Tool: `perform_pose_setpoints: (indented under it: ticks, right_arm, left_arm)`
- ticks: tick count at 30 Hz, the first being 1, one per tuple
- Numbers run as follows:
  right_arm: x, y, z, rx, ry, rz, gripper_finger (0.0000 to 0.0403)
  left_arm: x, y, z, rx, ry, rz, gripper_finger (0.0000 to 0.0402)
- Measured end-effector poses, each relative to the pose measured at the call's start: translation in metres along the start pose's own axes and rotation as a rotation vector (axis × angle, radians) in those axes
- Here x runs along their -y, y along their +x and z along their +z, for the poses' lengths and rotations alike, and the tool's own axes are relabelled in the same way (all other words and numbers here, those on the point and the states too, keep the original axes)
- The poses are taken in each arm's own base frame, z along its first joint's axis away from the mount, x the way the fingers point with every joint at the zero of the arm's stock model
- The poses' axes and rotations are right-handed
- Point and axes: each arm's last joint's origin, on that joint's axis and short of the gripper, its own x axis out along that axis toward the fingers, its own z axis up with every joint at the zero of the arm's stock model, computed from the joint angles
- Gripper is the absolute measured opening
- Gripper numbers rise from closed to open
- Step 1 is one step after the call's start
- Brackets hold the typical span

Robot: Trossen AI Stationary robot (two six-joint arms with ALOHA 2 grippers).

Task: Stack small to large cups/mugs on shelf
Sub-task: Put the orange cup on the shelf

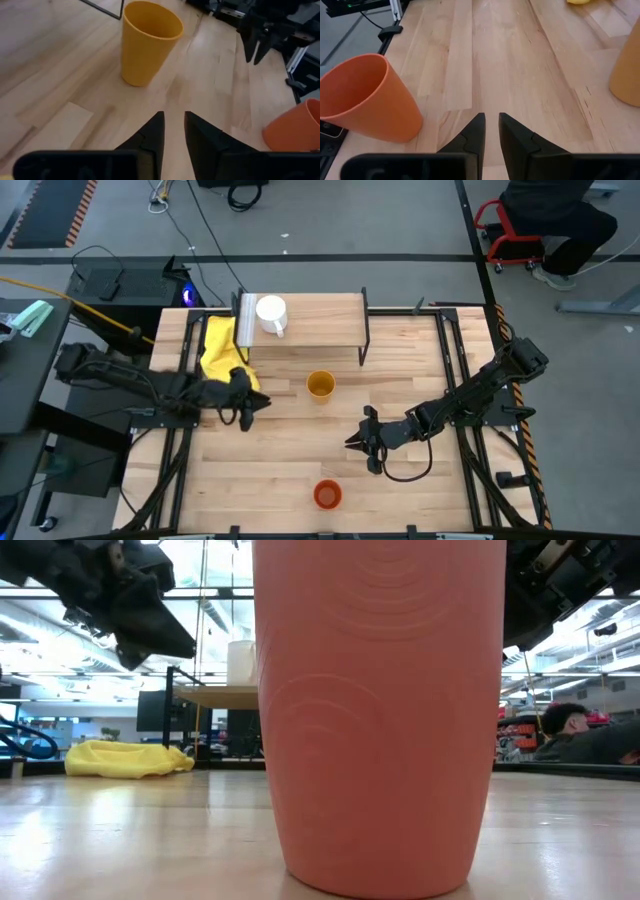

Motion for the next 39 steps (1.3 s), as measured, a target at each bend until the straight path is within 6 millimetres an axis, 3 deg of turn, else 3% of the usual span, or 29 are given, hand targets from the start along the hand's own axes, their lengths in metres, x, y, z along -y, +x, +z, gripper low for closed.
perform_pose_setpoints:
  ticks: [9, 23, 30, 39]
  right_arm:
    - [0.000, 0.000, -0.001, -0.007, 0.008, -0.003, 0.0061]
    - [0.012, -0.012, 0.019, 0.079, 0.020, -0.045, 0.0061]
    - [0.030, -0.033, 0.026, 0.020, 0.180, -0.111, 0.0061]
    - [0.057, -0.077, 0.048, 0.088, 0.407, -0.158, 0.0061]
  left_arm:
    - [0.026, -0.003, -0.027, 0.026, 0.041, 0.068, 0.0078]
    - [0.041, 0.022, -0.074, 0.026, 0.030, 0.226, 0.0075]
    - [0.048, 0.030, -0.087, 0.017, 0.026, 0.203, 0.0067]
    - [0.049, 0.033, -0.090, 0.031, 0.032, 0.216, 0.0072]
